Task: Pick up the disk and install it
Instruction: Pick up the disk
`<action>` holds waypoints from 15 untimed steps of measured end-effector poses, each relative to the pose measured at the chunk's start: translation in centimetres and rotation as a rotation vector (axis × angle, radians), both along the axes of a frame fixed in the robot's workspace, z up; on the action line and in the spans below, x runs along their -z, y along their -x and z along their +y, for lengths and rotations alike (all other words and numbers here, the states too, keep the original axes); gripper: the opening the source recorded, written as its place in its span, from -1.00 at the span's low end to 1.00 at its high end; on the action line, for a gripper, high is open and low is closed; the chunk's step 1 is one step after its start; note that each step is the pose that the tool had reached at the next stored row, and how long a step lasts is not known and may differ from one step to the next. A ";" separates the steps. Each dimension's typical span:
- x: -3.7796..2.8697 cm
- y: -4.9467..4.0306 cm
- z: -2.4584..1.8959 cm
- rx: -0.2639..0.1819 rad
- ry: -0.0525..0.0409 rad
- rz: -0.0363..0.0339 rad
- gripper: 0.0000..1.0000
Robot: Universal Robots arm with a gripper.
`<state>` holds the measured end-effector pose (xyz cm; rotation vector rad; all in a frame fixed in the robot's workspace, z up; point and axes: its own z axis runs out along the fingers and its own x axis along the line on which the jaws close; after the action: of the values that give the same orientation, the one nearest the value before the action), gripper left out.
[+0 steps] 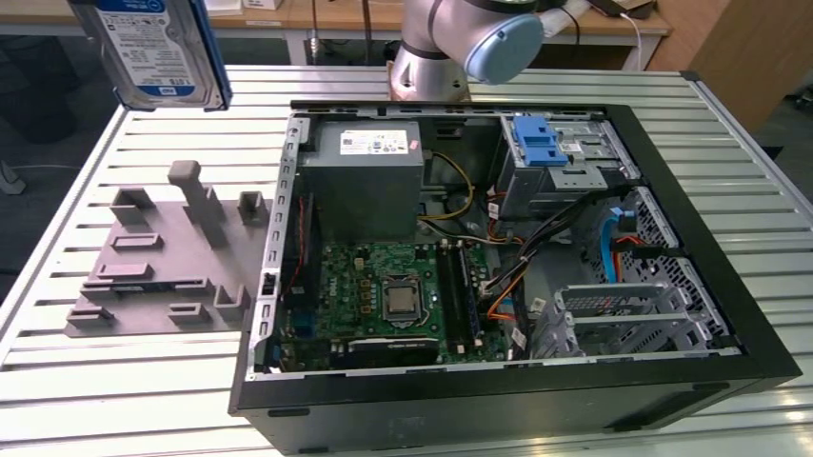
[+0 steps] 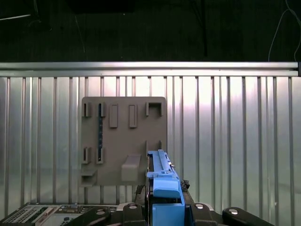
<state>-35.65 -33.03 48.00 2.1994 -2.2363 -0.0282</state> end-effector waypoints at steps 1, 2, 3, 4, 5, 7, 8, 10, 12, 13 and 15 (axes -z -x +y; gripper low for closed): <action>0.00 -0.06 0.00 0.000 0.0000 0.0000 -0.26; 0.00 -0.12 -0.01 0.000 0.0000 0.0001 -0.26; 0.00 -0.19 -0.01 0.000 0.0000 0.0000 -0.26; 0.00 -0.26 -0.01 0.000 0.0000 0.0000 -0.26; 0.00 -0.31 -0.01 0.000 0.0000 0.0000 -0.26; 0.00 -0.39 -0.02 0.000 0.0000 0.0000 -0.26; 0.00 -0.47 -0.02 0.000 0.0000 0.0000 -0.26; 0.00 -0.70 -0.03 0.000 0.0000 0.0000 -0.26; 0.00 -0.97 -0.04 0.000 0.0000 0.0000 -0.26; 0.00 -1.09 -0.04 0.000 0.0000 0.0001 -0.26; 0.00 -1.34 -0.05 0.000 0.0000 0.0001 -0.26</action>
<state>-34.31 -33.08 48.00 2.1993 -2.2364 -0.0282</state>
